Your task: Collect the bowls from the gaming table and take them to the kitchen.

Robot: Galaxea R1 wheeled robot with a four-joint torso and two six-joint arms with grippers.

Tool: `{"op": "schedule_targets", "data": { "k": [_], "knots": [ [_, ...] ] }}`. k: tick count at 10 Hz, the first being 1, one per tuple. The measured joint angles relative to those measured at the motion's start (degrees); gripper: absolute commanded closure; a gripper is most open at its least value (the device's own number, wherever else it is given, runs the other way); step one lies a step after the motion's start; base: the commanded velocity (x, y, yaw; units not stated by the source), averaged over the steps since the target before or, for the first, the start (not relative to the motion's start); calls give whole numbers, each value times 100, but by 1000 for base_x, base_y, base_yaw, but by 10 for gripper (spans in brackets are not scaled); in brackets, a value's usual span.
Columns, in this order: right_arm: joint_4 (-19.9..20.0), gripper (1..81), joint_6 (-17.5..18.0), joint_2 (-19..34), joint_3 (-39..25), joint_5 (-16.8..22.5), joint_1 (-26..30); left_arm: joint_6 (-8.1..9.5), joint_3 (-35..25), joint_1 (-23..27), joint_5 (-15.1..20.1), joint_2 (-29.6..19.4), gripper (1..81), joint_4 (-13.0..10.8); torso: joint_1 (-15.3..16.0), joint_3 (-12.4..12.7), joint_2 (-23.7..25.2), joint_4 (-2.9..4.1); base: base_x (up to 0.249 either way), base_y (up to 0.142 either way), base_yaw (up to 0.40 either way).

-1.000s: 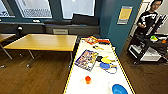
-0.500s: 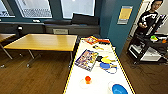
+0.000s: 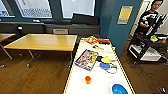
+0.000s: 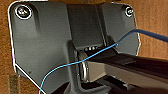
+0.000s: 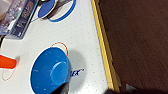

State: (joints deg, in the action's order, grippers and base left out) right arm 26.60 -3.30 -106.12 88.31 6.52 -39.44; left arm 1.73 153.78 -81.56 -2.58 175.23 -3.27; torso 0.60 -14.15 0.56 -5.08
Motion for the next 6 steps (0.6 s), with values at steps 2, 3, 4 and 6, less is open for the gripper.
{"op": "schedule_targets", "data": {
  "k": [2,3,4,6],
  "knots": [
    [7,10,85,-66,194,315,450,0,0,24,0,2,10,0,0,-2,-2,0,0,0,0],
    [13,10,118,-185,384,444,603,0,0,30,-2,7,10,0,0,-2,-2,0,0,0,0],
    [16,10,129,-356,507,527,661,0,0,30,0,18,10,0,2,-2,-2,0,0,0,0],
    [13,10,135,-788,653,605,667,0,7,30,2,13,10,0,2,-2,-5,0,0,0,0]
  ]
}}
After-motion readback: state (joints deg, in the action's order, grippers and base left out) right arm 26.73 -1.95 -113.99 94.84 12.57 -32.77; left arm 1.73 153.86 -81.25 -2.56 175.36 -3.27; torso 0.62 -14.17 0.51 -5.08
